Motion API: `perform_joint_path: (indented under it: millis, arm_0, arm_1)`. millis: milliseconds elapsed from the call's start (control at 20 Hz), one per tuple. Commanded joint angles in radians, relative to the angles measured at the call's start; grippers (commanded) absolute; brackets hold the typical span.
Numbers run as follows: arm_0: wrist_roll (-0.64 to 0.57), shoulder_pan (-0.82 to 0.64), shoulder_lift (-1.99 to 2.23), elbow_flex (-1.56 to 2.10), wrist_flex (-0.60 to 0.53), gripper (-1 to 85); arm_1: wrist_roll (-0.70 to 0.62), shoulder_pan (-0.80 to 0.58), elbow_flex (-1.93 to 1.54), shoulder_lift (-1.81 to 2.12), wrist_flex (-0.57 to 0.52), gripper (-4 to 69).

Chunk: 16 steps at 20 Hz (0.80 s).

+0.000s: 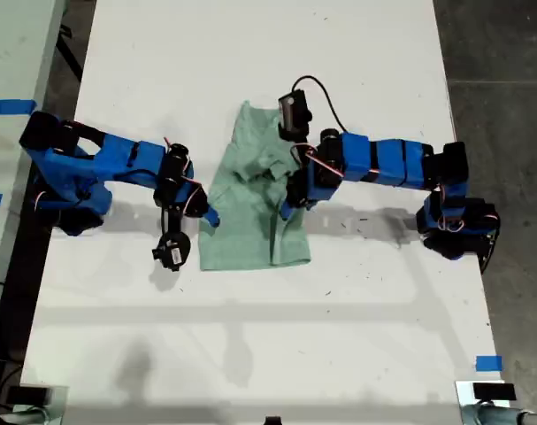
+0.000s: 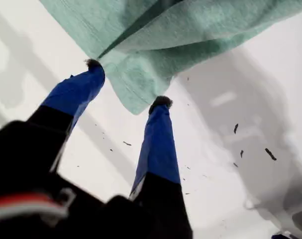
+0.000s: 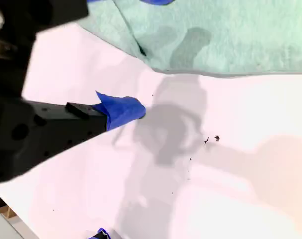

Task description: Fold tshirt

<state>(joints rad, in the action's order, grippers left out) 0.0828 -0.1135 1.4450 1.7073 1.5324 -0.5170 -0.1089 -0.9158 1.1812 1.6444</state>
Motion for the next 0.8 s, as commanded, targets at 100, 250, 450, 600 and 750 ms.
perform_joint_path:
  millis: [100,250,450,600,750]
  arm_0:
    - [-0.011,-0.021,0.006,-0.058,-0.003,32.5]
    - [-0.008,-0.029,-0.02,-0.058,-0.034,33.0]
    - [-0.025,-0.038,-0.074,-0.058,-0.112,32.5]
    - [-0.032,-0.052,-0.126,-0.057,-0.153,30.3]
    - [-0.044,-0.063,-0.184,-0.06,-0.198,22.2]
  arm_1:
    - [-0.014,-0.011,0.002,0.126,0.009,22.0]
    - [-0.012,-0.005,0.002,0.127,0.011,21.8]
    - [-0.005,0.006,-0.015,0.144,0.011,21.8]
    - [0.008,0.02,-0.041,0.164,0.011,21.6]
    - [0.021,0.037,-0.078,0.179,0.008,21.5]
